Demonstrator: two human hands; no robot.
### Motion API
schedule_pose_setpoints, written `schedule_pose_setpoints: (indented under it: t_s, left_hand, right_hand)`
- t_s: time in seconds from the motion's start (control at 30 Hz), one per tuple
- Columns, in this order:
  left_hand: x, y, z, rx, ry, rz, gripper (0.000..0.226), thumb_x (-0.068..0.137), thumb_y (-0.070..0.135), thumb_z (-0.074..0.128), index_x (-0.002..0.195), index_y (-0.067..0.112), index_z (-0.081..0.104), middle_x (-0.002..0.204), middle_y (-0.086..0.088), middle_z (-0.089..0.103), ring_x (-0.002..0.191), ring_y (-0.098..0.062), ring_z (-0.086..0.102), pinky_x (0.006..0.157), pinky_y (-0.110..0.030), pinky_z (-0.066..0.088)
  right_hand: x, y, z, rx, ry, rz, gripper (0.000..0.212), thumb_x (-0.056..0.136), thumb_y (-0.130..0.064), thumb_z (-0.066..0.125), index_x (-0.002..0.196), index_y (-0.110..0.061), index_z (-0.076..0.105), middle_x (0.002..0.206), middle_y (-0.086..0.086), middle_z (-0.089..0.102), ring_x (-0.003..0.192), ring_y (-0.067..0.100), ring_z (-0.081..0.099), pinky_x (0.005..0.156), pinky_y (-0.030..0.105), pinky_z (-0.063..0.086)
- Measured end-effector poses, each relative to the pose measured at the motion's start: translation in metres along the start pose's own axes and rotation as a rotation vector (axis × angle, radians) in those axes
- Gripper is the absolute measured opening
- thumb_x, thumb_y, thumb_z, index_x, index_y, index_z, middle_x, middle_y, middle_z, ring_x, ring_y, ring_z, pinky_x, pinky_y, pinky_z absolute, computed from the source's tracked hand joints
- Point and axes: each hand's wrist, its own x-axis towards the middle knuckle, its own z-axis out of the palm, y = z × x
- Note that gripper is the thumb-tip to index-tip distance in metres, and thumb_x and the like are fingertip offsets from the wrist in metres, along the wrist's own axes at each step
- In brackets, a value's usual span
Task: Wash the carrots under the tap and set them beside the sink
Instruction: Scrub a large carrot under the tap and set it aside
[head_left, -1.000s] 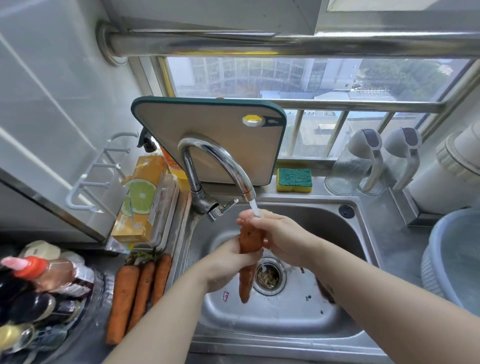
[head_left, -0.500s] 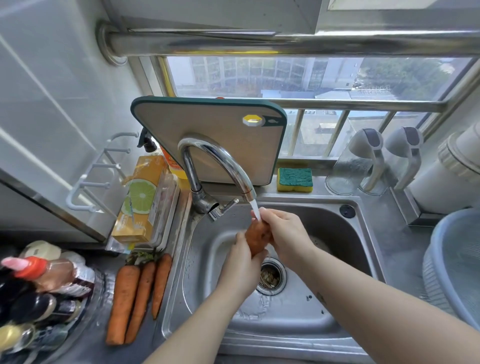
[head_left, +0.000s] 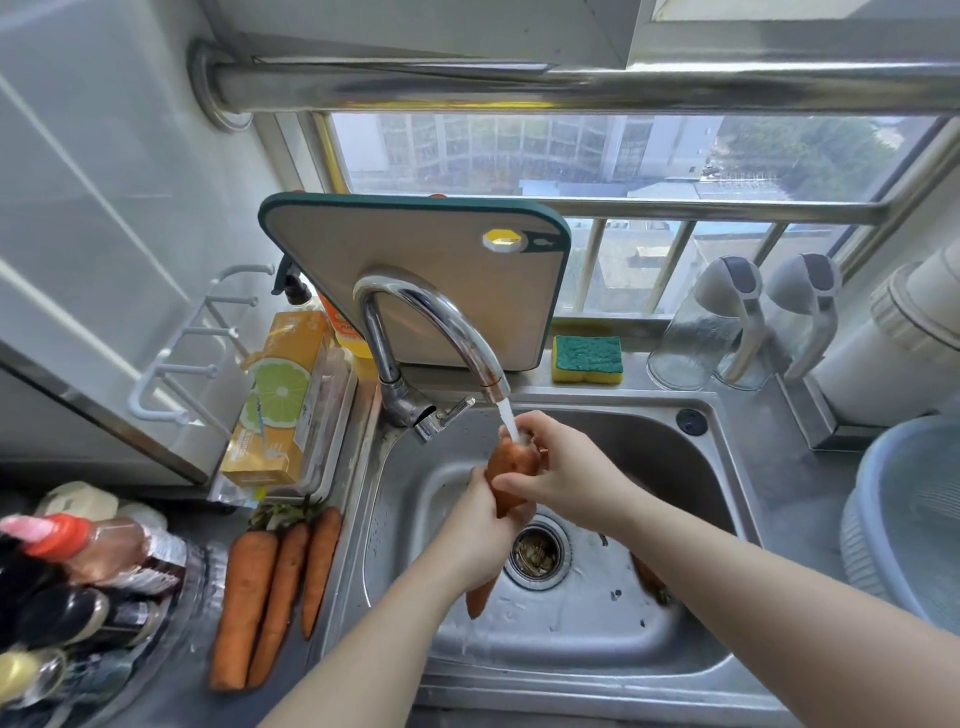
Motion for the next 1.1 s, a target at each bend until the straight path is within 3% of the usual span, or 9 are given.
schedule_pose_setpoints:
  t_s: [0.2, 0.37, 0.43, 0.57, 0.7, 0.8, 0.9, 1.0, 1.1]
  left_hand:
    - [0.000, 0.005, -0.005, 0.032, -0.037, 0.008, 0.047, 0.092, 0.030, 0.056, 0.134, 0.026, 0.037, 0.117, 0.008, 0.058, 0.104, -0.009, 0.056, 0.089, -0.030, 0.045]
    - [0.007, 0.014, -0.005, 0.114, 0.020, -0.013, 0.036, 0.094, 0.026, 0.053, 0.126, 0.022, 0.038, 0.097, 0.009, 0.055, 0.081, -0.002, 0.053, 0.061, -0.019, 0.040]
    - [0.010, 0.017, -0.007, 0.144, 0.021, -0.020, 0.037, 0.093, 0.026, 0.054, 0.126, 0.022, 0.038, 0.097, 0.006, 0.058, 0.083, -0.007, 0.057, 0.065, -0.024, 0.045]
    - [0.012, 0.019, -0.016, 0.260, -0.019, -0.013, 0.041, 0.090, 0.030, 0.057, 0.126, 0.020, 0.041, 0.108, 0.001, 0.059, 0.095, -0.017, 0.059, 0.084, -0.036, 0.049]
    - [0.013, 0.022, -0.014, 0.203, 0.022, -0.038, 0.037, 0.091, 0.028, 0.056, 0.124, 0.020, 0.040, 0.104, 0.002, 0.059, 0.097, -0.019, 0.058, 0.083, -0.033, 0.047]
    - [0.013, 0.017, -0.013, 0.227, -0.004, -0.050, 0.038, 0.089, 0.030, 0.057, 0.123, 0.019, 0.042, 0.108, 0.000, 0.060, 0.100, -0.021, 0.059, 0.088, -0.037, 0.049]
    - [0.013, 0.016, -0.014, 0.227, -0.031, -0.046, 0.040, 0.087, 0.033, 0.059, 0.122, 0.021, 0.044, 0.109, 0.000, 0.062, 0.098, -0.019, 0.060, 0.090, -0.040, 0.049]
    - [0.014, 0.017, -0.011, 0.189, -0.012, -0.041, 0.035, 0.089, 0.034, 0.055, 0.119, 0.023, 0.043, 0.105, -0.001, 0.063, 0.094, -0.019, 0.061, 0.087, -0.040, 0.050]
    - [0.015, 0.016, -0.012, 0.208, -0.015, -0.016, 0.037, 0.090, 0.033, 0.055, 0.123, 0.022, 0.042, 0.108, -0.001, 0.061, 0.096, -0.017, 0.060, 0.087, -0.038, 0.050]
  right_hand:
    - [0.008, -0.006, -0.029, 0.333, -0.309, 0.093, 0.019, 0.087, -0.004, 0.064, 0.105, -0.010, 0.065, 0.093, 0.013, 0.064, 0.091, 0.022, 0.063, 0.090, 0.037, 0.055]
    - [0.014, -0.014, -0.022, -0.168, -0.043, -0.062, 0.012, 0.079, -0.023, 0.070, 0.089, -0.024, 0.065, 0.082, -0.006, 0.065, 0.076, 0.013, 0.060, 0.068, 0.024, 0.050]
    - [0.016, -0.011, -0.024, -0.163, -0.056, -0.073, 0.021, 0.082, -0.022, 0.068, 0.103, -0.019, 0.069, 0.090, -0.003, 0.069, 0.082, 0.016, 0.065, 0.072, 0.023, 0.052]
    - [0.020, -0.007, -0.041, 0.146, -0.324, 0.066, 0.034, 0.089, -0.009, 0.062, 0.123, -0.014, 0.062, 0.103, 0.006, 0.071, 0.093, 0.017, 0.069, 0.084, 0.029, 0.058]
    - [0.022, -0.012, -0.022, -0.125, -0.014, -0.097, 0.020, 0.080, -0.025, 0.071, 0.098, -0.016, 0.072, 0.087, 0.002, 0.072, 0.082, 0.019, 0.067, 0.072, 0.031, 0.053]
    - [0.023, -0.009, -0.027, -0.090, -0.136, -0.084, 0.015, 0.084, -0.018, 0.067, 0.096, -0.013, 0.072, 0.086, 0.013, 0.072, 0.081, 0.029, 0.067, 0.074, 0.037, 0.056]
    - [0.024, -0.010, -0.036, -0.109, -0.289, -0.048, 0.018, 0.085, -0.012, 0.065, 0.101, -0.016, 0.069, 0.090, 0.007, 0.072, 0.081, 0.019, 0.068, 0.078, 0.029, 0.058]
    - [0.021, -0.013, -0.026, -0.284, -0.106, -0.138, 0.017, 0.076, -0.026, 0.074, 0.092, -0.024, 0.066, 0.083, -0.006, 0.066, 0.073, 0.010, 0.058, 0.068, 0.022, 0.048]
    - [0.018, -0.004, -0.024, -0.177, -0.059, -0.154, 0.028, 0.078, -0.033, 0.074, 0.104, -0.024, 0.070, 0.084, -0.007, 0.068, 0.070, 0.003, 0.057, 0.066, 0.019, 0.046]
